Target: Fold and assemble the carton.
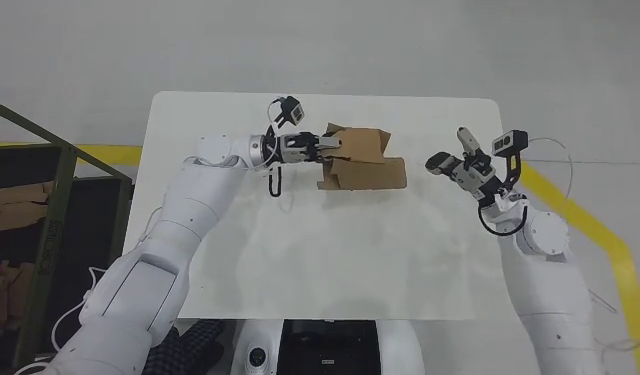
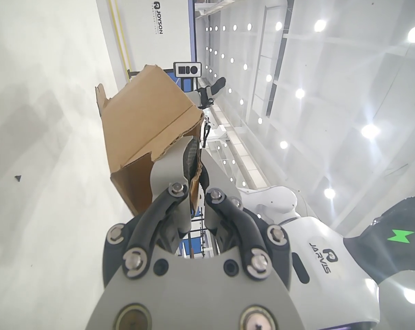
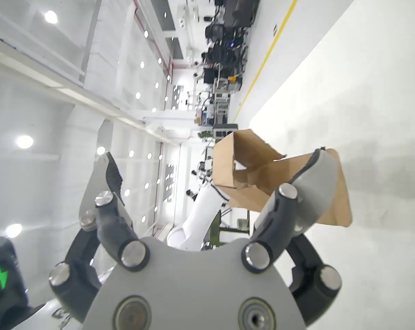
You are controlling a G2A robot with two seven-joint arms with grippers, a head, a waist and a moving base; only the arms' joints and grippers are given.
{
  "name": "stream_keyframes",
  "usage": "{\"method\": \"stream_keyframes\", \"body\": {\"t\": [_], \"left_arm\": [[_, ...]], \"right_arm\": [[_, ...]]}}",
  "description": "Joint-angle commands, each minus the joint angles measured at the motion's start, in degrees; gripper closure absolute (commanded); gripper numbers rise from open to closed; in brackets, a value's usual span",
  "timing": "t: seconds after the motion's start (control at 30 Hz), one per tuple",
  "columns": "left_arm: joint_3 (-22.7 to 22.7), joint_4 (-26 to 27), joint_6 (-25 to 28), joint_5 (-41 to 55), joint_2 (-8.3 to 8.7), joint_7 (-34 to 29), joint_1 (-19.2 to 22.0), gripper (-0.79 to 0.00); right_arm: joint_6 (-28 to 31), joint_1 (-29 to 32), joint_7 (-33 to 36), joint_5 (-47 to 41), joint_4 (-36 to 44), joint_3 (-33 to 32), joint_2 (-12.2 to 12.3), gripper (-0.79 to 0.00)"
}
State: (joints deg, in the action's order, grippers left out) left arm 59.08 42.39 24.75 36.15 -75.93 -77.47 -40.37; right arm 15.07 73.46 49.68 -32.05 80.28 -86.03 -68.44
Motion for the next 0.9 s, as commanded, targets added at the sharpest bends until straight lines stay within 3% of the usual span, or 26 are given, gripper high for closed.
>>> {"method": "stream_keyframes", "body": {"t": [0.0,0.43,0.87], "left_arm": [[-0.3,-0.2,0.8,0.3,-0.13,-1.3,0.1,0.0],[-0.9,3.3,-1.8,2.4,0.47,-3.9,-1.9,0.0],[-1.9,5.2,-2.9,2.4,1.29,-4.9,-2.4,0.0]], "right_arm": [[0.1,-1.2,4.9,-2.4,-1.2,0.2,0.1,-0.785],[3.3,-5.5,23.2,-8.1,-5.7,2.5,0.4,-0.785],[5.7,-8.5,29.5,-10.3,-10.5,3.6,0.7,-0.785]]}}
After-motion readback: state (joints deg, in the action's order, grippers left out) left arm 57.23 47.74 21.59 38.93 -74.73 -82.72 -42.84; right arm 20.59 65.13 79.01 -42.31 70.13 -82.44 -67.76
